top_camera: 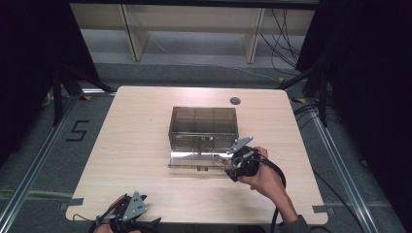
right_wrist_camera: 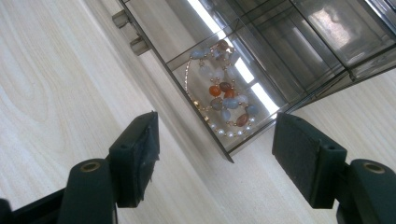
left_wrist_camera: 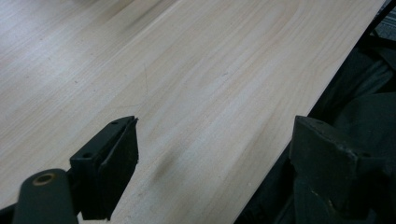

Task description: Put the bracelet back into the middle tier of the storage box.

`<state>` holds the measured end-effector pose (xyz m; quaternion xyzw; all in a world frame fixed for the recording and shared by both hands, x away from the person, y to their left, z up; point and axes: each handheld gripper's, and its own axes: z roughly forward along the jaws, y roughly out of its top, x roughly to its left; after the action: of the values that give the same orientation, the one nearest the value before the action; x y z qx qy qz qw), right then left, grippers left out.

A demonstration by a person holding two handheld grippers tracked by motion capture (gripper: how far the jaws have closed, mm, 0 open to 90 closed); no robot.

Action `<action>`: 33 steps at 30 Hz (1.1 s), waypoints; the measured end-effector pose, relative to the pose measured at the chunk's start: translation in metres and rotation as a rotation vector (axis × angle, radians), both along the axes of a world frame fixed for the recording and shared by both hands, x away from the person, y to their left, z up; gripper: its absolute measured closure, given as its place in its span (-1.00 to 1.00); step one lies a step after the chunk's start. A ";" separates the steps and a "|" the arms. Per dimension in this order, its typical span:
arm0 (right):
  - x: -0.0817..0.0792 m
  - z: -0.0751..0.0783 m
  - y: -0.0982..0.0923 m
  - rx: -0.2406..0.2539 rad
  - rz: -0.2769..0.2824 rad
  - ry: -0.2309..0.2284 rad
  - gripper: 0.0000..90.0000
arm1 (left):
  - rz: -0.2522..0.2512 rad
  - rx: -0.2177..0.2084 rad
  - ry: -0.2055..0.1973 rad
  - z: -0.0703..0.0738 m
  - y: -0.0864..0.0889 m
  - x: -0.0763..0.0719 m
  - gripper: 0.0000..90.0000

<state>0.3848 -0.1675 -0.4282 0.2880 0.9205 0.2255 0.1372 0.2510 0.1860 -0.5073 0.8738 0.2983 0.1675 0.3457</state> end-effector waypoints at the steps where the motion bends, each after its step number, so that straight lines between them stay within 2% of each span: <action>1: 0.000 -0.001 0.000 0.011 0.008 -0.003 -0.27 | -0.001 0.004 -0.001 -0.001 0.000 0.001 -0.65; 2: -0.001 0.000 -0.001 -0.002 0.013 -0.004 -0.27 | -0.001 0.004 -0.001 -0.001 0.000 0.001 -0.65; 6: -0.003 0.000 -0.002 0.006 0.008 -0.012 -0.29 | -0.002 0.012 -0.003 0.000 0.000 0.001 -0.65; 8: -0.004 -0.001 -0.002 0.010 0.002 0.011 -0.29 | -0.004 -0.002 0.001 0.000 0.000 0.000 -0.65; 16: -0.006 -0.004 -0.008 0.021 -0.012 -0.011 -0.30 | 0.002 0.015 -0.006 0.000 0.000 0.001 -0.65; 17: -0.006 -0.003 -0.009 0.025 -0.011 0.000 -0.31 | 0.002 0.010 -0.006 0.000 0.000 0.000 -0.65; 18: -0.006 -0.004 -0.010 0.021 -0.009 -0.014 -0.31 | -0.006 -0.011 0.009 -0.001 0.000 0.000 -0.65; 19: -0.006 -0.004 -0.010 0.021 -0.009 -0.014 -0.31 | -0.006 -0.011 0.009 -0.001 0.000 0.000 -0.65; 20: -0.008 -0.004 -0.011 0.032 -0.016 -0.007 -0.31 | 0.002 0.015 -0.009 0.000 0.000 0.001 -0.65; 23: -0.007 -0.006 -0.012 0.034 0.001 -0.018 -0.32 | 0.000 0.000 0.001 0.000 0.000 0.000 -0.65; 25: -0.009 -0.007 -0.013 0.036 -0.009 -0.004 -0.33 | -0.003 0.016 -0.004 0.000 0.001 0.001 -0.65; 26: -0.009 -0.007 -0.014 0.042 -0.008 -0.014 -0.33 | 0.002 0.016 -0.008 0.000 0.000 0.000 -0.65; 27: -0.008 -0.008 -0.015 0.035 0.013 -0.018 -0.33 | 0.000 0.001 -0.001 0.000 0.000 0.000 -0.65; 29: -0.011 -0.008 -0.016 0.039 -0.011 -0.017 -0.34 | -0.002 0.006 -0.003 0.000 0.000 0.001 -0.65; 31: -0.011 -0.009 -0.016 0.041 -0.011 -0.014 -0.34 | -0.002 0.019 -0.008 0.000 0.001 0.001 -0.65; 33: -0.011 -0.011 -0.017 0.053 0.010 -0.022 -0.34 | -0.003 -0.002 0.004 0.000 0.000 0.000 -0.65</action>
<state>0.3742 -0.1848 -0.4388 0.2845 0.9141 0.2537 0.1385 0.2513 0.1857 -0.5077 0.8742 0.2979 0.1650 0.3461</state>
